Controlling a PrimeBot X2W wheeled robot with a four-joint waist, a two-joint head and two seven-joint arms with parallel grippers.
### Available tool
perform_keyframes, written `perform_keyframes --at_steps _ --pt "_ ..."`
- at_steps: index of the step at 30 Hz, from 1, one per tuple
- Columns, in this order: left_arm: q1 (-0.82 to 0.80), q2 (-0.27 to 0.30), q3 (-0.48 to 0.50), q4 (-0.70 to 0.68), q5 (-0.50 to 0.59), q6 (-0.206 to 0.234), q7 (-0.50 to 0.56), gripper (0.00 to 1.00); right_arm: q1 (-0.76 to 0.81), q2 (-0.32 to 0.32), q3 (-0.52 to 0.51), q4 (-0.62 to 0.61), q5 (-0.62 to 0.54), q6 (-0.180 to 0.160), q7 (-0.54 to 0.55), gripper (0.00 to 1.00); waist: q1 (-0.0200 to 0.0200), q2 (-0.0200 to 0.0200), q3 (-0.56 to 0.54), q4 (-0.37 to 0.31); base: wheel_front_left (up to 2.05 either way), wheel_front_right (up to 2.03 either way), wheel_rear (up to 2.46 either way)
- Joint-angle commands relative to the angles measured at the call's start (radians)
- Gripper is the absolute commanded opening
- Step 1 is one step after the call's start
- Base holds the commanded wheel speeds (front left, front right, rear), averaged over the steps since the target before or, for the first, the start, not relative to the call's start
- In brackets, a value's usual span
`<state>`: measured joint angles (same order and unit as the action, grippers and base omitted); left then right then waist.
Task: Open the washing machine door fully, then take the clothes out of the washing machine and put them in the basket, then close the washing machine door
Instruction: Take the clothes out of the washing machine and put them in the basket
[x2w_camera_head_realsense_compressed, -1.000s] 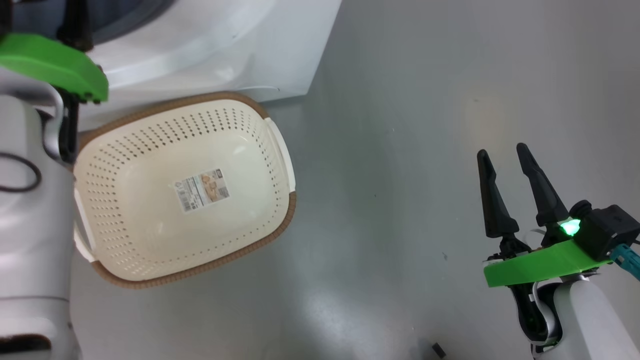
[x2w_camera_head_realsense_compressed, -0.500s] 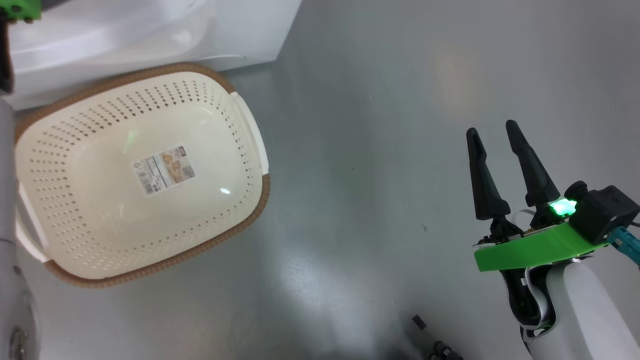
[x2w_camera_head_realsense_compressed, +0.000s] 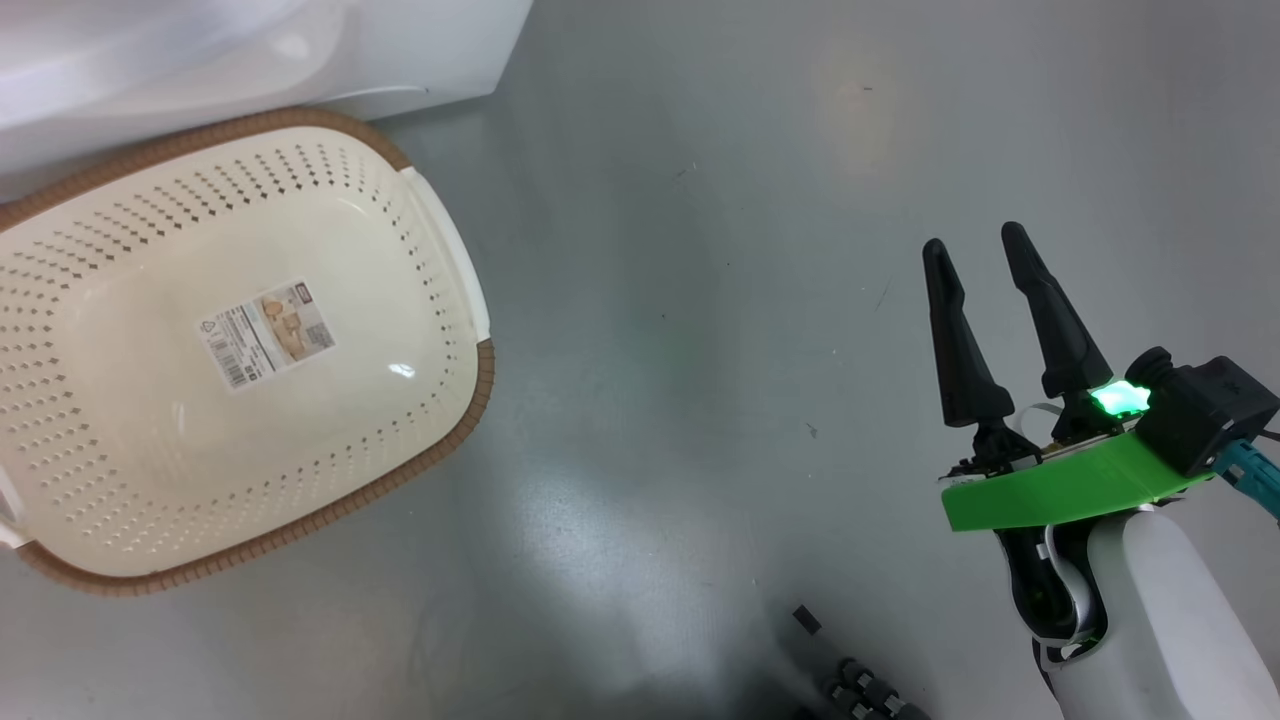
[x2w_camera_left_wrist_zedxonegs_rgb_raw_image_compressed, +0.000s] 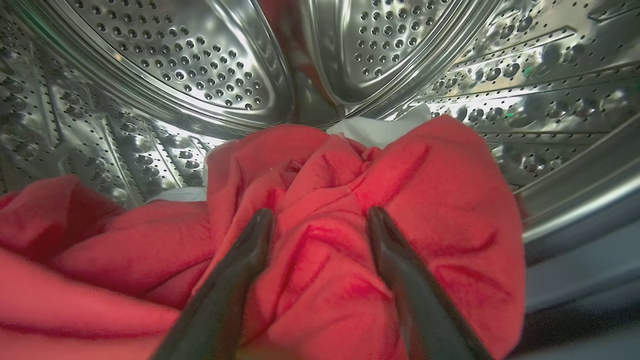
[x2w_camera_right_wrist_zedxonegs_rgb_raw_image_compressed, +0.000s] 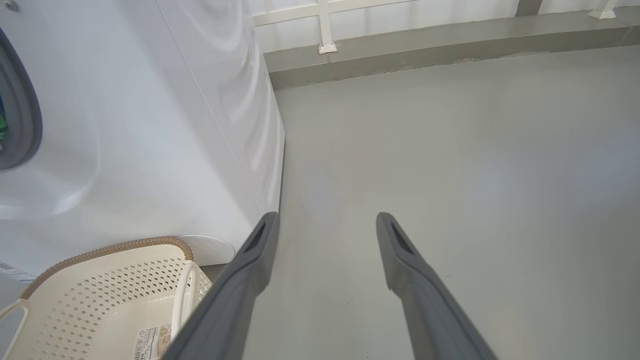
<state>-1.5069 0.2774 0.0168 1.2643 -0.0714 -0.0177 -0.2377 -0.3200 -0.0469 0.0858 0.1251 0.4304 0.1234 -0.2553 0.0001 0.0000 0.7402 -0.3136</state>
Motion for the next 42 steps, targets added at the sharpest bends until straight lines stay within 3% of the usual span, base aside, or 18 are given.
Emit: perform_keyframes --at_steps 1,5,6,7,8,11,13,30,42 --pt "-0.008 0.046 -0.007 -0.011 0.004 0.003 0.006 1.0 0.01 -0.003 0.023 -0.024 0.007 0.007 -0.006 1.0 -0.0001 0.0 0.0 -0.001 0.0 0.0 0.0" --pt "-0.016 0.044 -0.016 0.004 0.002 0.003 0.017 1.0 0.007 -0.003 0.026 -0.026 0.009 0.007 -0.006 1.0 -0.0001 0.0 -0.003 -0.001 0.0 0.0 0.0" --pt "-0.017 0.043 -0.018 0.006 0.002 0.003 0.018 0.91 0.007 -0.003 0.026 -0.027 0.01 0.007 -0.006 1.0 -0.0001 0.0 -0.003 -0.001 0.0 0.0 0.0" --pt "-0.018 0.042 -0.023 0.009 0.003 0.003 0.022 0.51 0.005 -0.003 0.026 -0.028 0.011 0.007 -0.006 1.0 -0.0001 0.0 -0.004 -0.001 0.0 0.0 0.0" --pt "-0.018 0.041 -0.028 0.011 0.006 0.002 0.026 0.37 0.004 -0.003 0.026 -0.028 0.011 0.007 -0.006 1.0 -0.0001 0.0 -0.005 -0.001 0.0 0.0 0.0" --pt "-0.018 0.04 -0.038 0.015 0.007 0.003 0.027 0.1 0.002 -0.003 0.027 -0.031 0.01 0.007 -0.006 1.0 -0.0001 0.0 -0.008 -0.001 0.0 0.0 0.0" --pt "-0.016 0.039 -0.04 0.017 0.004 0.002 0.026 0.02 0.003 -0.003 0.028 -0.032 0.009 0.007 -0.006 1.0 -0.0001 0.0 -0.011 0.0 0.0 0.0 0.0" --pt "0.066 -0.001 -0.029 -0.012 -0.053 -0.021 -0.022 0.0 0.026 -0.003 0.013 -0.029 -0.022 0.007 -0.006 1.0 -0.0001 0.0 -0.084 0.047 0.0 0.0 0.0" --pt "0.329 -0.057 0.056 -0.314 -0.122 -0.048 -0.024 0.0 0.061 -0.003 -0.018 -0.022 -0.059 0.007 -0.006 1.0 -0.0001 0.0 -0.177 0.11 0.0 0.0 0.0"
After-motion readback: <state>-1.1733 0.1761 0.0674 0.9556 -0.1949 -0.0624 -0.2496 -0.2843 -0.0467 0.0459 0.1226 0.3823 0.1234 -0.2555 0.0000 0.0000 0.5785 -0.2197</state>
